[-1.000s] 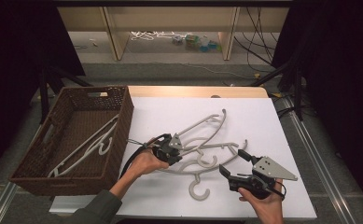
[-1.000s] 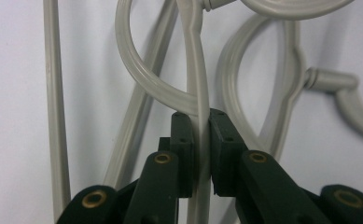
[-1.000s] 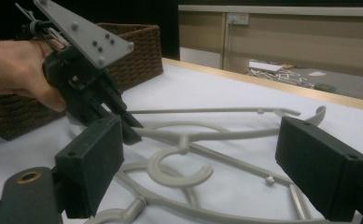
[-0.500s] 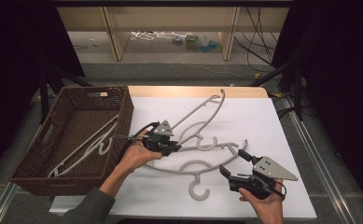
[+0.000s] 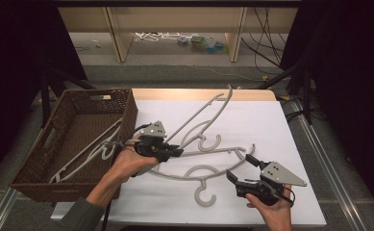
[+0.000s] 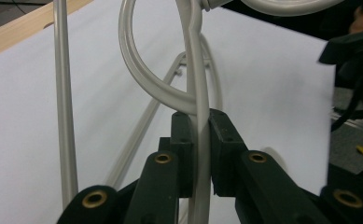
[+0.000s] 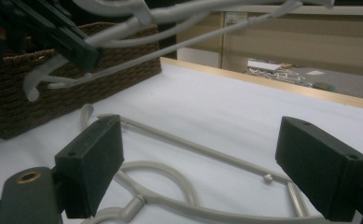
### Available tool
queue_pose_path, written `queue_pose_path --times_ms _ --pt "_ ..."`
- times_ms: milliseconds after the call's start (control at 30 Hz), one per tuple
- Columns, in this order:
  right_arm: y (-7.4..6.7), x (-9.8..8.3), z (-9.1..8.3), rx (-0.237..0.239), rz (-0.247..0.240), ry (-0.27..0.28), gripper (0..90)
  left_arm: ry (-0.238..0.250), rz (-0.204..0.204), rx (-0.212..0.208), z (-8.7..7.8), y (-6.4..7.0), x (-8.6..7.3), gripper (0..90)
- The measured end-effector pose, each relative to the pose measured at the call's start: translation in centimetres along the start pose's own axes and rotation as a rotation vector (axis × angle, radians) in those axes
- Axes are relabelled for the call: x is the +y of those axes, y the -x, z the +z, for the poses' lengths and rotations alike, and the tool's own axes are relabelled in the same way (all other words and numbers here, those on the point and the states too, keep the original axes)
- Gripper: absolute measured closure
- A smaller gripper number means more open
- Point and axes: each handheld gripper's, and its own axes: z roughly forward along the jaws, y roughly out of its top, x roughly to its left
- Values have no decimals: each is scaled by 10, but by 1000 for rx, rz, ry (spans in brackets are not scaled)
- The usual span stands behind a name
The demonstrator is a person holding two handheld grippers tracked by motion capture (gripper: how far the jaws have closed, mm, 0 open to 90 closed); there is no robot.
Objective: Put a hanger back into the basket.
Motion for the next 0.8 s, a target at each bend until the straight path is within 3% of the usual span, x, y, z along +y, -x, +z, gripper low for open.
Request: queue_pose_path --times_ms 167,233,467,600,800 --pt "0 0 0 1 -1 0 161 -5 -6 -23 -17 5 8 818" --pt "0 -1 0 0 -1 -1 161 -4 -11 -50 -24 6 12 818" --pt "0 -1 1 -1 1 -2 161 -14 -10 -61 -52 9 23 818" --pt "0 -1 1 2 6 0 161 -13 -10 -37 -71 7 28 818" --pt "0 -1 1 0 0 0 161 -31 -1 41 -99 2 29 819"
